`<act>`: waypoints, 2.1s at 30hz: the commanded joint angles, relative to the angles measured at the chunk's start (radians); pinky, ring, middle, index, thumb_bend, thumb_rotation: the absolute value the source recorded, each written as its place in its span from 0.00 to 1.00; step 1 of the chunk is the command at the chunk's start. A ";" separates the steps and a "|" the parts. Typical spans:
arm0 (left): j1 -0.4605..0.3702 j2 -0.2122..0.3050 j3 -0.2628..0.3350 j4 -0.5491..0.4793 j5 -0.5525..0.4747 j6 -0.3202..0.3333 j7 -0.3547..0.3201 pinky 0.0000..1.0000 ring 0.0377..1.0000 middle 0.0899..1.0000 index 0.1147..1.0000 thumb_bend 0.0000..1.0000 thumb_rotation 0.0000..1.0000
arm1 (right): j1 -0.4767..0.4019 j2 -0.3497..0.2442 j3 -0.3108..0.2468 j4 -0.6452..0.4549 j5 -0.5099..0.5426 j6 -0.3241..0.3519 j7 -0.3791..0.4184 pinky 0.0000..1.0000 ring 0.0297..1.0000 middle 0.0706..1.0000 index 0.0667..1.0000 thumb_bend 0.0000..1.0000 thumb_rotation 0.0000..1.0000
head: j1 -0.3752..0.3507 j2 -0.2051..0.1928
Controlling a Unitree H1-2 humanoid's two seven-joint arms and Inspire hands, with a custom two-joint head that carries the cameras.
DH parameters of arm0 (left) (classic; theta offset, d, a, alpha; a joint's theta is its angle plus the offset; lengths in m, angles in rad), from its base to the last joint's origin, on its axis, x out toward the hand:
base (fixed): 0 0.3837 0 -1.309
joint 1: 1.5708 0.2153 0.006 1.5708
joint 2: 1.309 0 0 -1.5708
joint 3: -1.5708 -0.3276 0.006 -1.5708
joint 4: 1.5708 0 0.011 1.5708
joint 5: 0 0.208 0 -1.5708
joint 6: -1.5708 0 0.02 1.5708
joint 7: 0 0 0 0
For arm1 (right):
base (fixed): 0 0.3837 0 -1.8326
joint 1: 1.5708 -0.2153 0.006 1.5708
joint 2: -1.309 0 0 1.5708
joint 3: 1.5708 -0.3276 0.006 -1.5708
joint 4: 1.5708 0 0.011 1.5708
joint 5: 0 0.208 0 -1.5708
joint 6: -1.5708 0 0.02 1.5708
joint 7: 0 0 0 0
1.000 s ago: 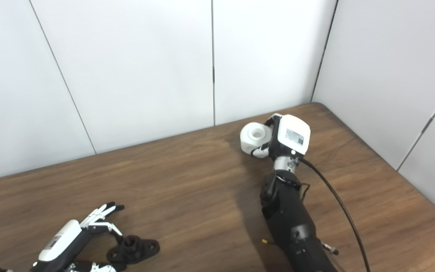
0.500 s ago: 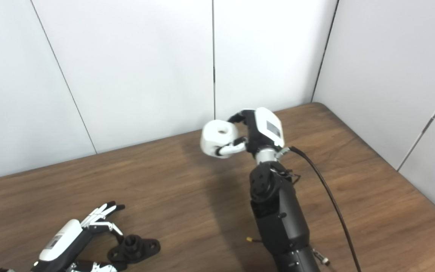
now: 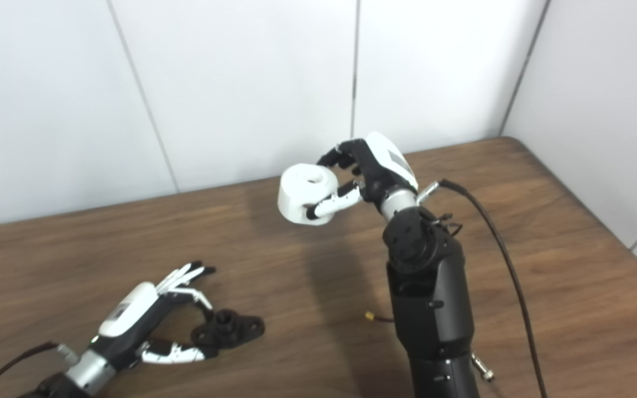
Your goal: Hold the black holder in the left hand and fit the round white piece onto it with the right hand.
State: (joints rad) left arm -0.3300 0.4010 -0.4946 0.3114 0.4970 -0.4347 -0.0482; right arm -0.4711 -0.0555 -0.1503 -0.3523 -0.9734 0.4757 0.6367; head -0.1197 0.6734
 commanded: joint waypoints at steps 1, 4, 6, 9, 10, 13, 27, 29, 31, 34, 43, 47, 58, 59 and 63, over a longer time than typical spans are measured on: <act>0.057 -0.008 -0.055 0.072 0.106 0.092 -0.073 1.00 1.00 0.94 0.42 0.52 0.06 | -0.044 0.005 0.003 -0.055 0.002 -0.006 0.029 0.74 0.76 0.70 0.44 0.52 0.13 | 0.020 0.003; 0.053 -0.016 -0.059 0.068 0.122 0.111 -0.076 1.00 1.00 0.94 0.42 0.52 0.06 | -0.041 0.004 0.021 -0.073 0.035 -0.006 0.042 0.74 0.76 0.70 0.44 0.52 0.13 | 0.049 0.004; 0.048 -0.021 -0.062 0.070 0.129 0.120 -0.076 1.00 1.00 0.94 0.42 0.52 0.06 | -0.039 0.006 0.035 -0.076 0.058 -0.006 0.036 0.73 0.76 0.69 0.44 0.52 0.13 | 0.071 0.004; 0.039 -0.032 -0.066 0.080 0.137 0.127 -0.071 1.00 1.00 0.94 0.42 0.52 0.06 | -0.035 0.006 0.054 -0.082 0.067 -0.006 0.032 0.70 0.75 0.68 0.44 0.52 0.13 | 0.117 0.007; 0.036 -0.036 -0.067 0.083 0.140 0.130 -0.069 1.00 1.00 0.94 0.42 0.52 0.06 | -0.031 0.003 0.063 -0.087 0.073 -0.006 0.029 0.70 0.75 0.68 0.44 0.52 0.13 | 0.133 0.008; 0.025 -0.048 -0.071 0.095 0.146 0.134 -0.066 1.00 1.00 0.94 0.42 0.52 0.06 | -0.017 0.000 0.085 -0.103 0.094 -0.006 0.030 0.71 0.76 0.69 0.44 0.52 0.13 | 0.184 0.012; -0.002 -0.060 -0.088 0.092 0.139 0.167 -0.077 1.00 1.00 0.95 0.42 0.52 0.06 | 0.047 -0.042 0.195 -0.143 0.194 -0.007 0.033 0.77 0.79 0.73 0.44 0.52 0.13 | 0.202 0.025; -0.003 -0.060 -0.089 0.089 0.140 0.165 -0.076 1.00 1.00 0.95 0.42 0.52 0.06 | 0.053 -0.050 0.214 -0.146 0.204 -0.008 0.031 0.76 0.78 0.73 0.44 0.52 0.13 | 0.205 0.027; -0.005 -0.060 -0.091 0.081 0.144 0.177 -0.084 1.00 1.00 0.95 0.42 0.52 0.06 | 0.060 -0.064 0.241 -0.147 0.209 -0.012 0.027 0.72 0.77 0.73 0.44 0.52 0.13 | 0.209 0.029; -0.008 -0.061 -0.093 0.070 0.139 0.190 -0.093 1.00 1.00 0.95 0.42 0.52 0.06 | 0.065 -0.096 0.282 -0.148 0.202 -0.017 0.025 0.70 0.76 0.73 0.44 0.52 0.13 | 0.218 0.033; -0.011 -0.057 -0.102 0.058 0.138 0.196 -0.085 1.00 1.00 0.95 0.42 0.52 0.06 | 0.073 -0.124 0.306 -0.142 0.242 -0.012 -0.001 0.68 0.76 0.72 0.44 0.52 0.13 | 0.217 0.045; -0.010 -0.056 -0.101 0.058 0.128 0.192 -0.088 1.00 1.00 0.95 0.42 0.52 0.06 | 0.072 -0.134 0.316 -0.133 0.246 -0.017 -0.018 0.68 0.76 0.72 0.44 0.52 0.13 | 0.216 0.047; -0.008 -0.052 -0.096 0.059 0.119 0.188 -0.087 1.00 1.00 0.95 0.42 0.52 0.06 | 0.068 -0.144 0.332 -0.124 0.263 -0.015 -0.062 0.69 0.76 0.72 0.44 0.52 0.13 | 0.214 0.045; -0.008 -0.051 -0.094 0.058 0.116 0.188 -0.089 1.00 1.00 0.95 0.42 0.52 0.06 | 0.067 -0.143 0.331 -0.124 0.265 -0.014 -0.067 0.68 0.76 0.72 0.44 0.52 0.13 | 0.213 0.045; -0.007 -0.047 -0.092 0.057 0.120 0.189 -0.085 1.00 1.00 0.95 0.42 0.52 0.07 | 0.065 -0.135 0.327 -0.123 0.271 -0.010 -0.086 0.67 0.75 0.72 0.44 0.52 0.13 | 0.207 0.044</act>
State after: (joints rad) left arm -0.3928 0.3335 -0.5457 0.3247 0.5509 -0.2888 -0.0474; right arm -0.3716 -0.1984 0.1849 -0.4600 -0.7107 0.4741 0.5845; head 0.0875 0.7164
